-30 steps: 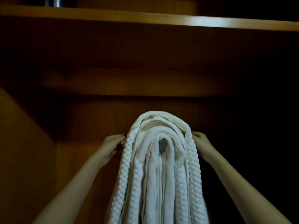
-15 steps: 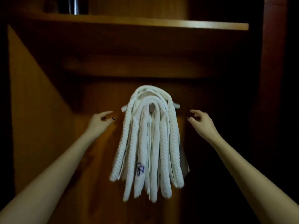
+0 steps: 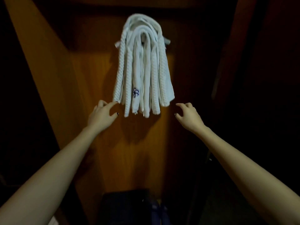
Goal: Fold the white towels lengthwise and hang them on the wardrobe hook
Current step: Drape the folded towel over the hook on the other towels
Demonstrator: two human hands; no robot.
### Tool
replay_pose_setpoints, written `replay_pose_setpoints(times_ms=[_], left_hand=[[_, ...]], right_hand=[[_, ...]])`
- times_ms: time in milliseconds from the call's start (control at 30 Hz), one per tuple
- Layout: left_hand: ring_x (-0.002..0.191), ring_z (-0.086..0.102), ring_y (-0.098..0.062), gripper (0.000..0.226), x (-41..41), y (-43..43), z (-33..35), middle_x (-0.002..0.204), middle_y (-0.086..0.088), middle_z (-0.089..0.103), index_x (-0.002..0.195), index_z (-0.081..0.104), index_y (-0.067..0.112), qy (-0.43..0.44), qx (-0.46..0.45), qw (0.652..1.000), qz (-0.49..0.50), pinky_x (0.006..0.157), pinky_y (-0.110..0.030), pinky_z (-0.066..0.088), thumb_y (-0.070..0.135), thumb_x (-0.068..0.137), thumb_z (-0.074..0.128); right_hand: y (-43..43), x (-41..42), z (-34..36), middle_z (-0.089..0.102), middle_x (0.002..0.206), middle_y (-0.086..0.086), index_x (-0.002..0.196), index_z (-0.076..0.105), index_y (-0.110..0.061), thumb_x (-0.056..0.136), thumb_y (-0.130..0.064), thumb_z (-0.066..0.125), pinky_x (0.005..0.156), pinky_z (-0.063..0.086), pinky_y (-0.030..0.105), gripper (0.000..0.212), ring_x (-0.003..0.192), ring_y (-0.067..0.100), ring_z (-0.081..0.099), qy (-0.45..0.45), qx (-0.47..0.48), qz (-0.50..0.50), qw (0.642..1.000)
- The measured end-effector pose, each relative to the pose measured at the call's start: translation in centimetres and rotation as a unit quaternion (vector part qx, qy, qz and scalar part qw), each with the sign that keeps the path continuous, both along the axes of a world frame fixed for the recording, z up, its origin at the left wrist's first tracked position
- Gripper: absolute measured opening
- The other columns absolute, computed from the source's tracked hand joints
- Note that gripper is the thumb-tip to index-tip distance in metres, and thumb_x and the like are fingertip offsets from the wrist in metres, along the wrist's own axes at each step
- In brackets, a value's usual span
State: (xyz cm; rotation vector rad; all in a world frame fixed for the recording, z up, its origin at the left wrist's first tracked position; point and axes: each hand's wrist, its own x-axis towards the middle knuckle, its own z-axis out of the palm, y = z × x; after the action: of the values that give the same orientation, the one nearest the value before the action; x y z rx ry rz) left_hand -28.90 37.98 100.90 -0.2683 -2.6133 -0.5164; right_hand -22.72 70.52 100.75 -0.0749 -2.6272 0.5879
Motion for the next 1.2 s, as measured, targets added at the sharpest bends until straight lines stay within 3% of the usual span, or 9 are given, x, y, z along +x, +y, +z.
replay_pose_setpoints(times_ms=[400,533,767,967,1200], left_hand=[[0.127,0.035,-0.027,0.064,12.9,1.5,-23.2,0.147,-0.001,0.032,0.148,0.016,0.039,-0.174,-0.102,0.974,-0.106,0.096,-0.043,0.041,0.044,0.094,0.049],[0.123,0.037,-0.030,0.062,16.9,4.2,-31.0,0.143,-0.001,0.034,0.148,0.020,0.035,-0.246,-0.141,0.942,-0.178,0.093,-0.044,0.042,0.041,0.094,0.049],[0.124,0.037,-0.027,0.061,25.7,11.6,-44.8,0.141,0.001,0.038,0.147,0.027,0.033,-0.351,-0.176,0.879,-0.271,0.097,-0.043,0.040,0.036,0.091,0.052],[0.120,0.046,-0.029,0.062,32.9,15.7,-56.8,0.137,-0.007,0.047,0.146,0.036,0.022,-0.412,-0.142,0.842,-0.319,0.095,-0.037,0.044,0.026,0.089,0.060],[0.126,0.042,-0.023,0.061,35.7,18.0,-72.4,0.143,-0.006,0.039,0.150,0.023,0.026,-0.522,-0.136,0.796,-0.272,0.095,-0.031,0.044,0.033,0.096,0.051]], right_hand=[[-4.1,17.3,-23.4,0.035,0.144,0.015,0.150,0.027,-0.020,0.097,-0.027,0.053,0.104,0.041,0.048,0.060,0.130,0.034,0.039,-0.270,0.006,-0.040,0.962],[-3.1,24.1,-31.6,0.038,0.139,0.017,0.148,0.029,-0.019,0.096,-0.026,0.050,0.101,0.041,0.049,0.056,0.124,0.038,0.042,-0.360,-0.028,-0.082,0.929],[0.1,36.9,-44.7,0.042,0.139,0.018,0.148,0.031,-0.015,0.097,-0.028,0.052,0.101,0.043,0.039,0.056,0.122,0.035,0.047,-0.480,-0.109,-0.193,0.849],[2.0,43.9,-55.8,0.040,0.143,0.020,0.148,0.033,-0.013,0.099,-0.024,0.050,0.102,0.041,0.037,0.052,0.127,0.036,0.044,-0.538,-0.179,-0.248,0.785],[3.5,43.5,-70.4,0.044,0.140,0.021,0.146,0.038,-0.012,0.099,-0.021,0.050,0.103,0.040,0.033,0.049,0.127,0.033,0.046,-0.564,-0.247,-0.254,0.746]])
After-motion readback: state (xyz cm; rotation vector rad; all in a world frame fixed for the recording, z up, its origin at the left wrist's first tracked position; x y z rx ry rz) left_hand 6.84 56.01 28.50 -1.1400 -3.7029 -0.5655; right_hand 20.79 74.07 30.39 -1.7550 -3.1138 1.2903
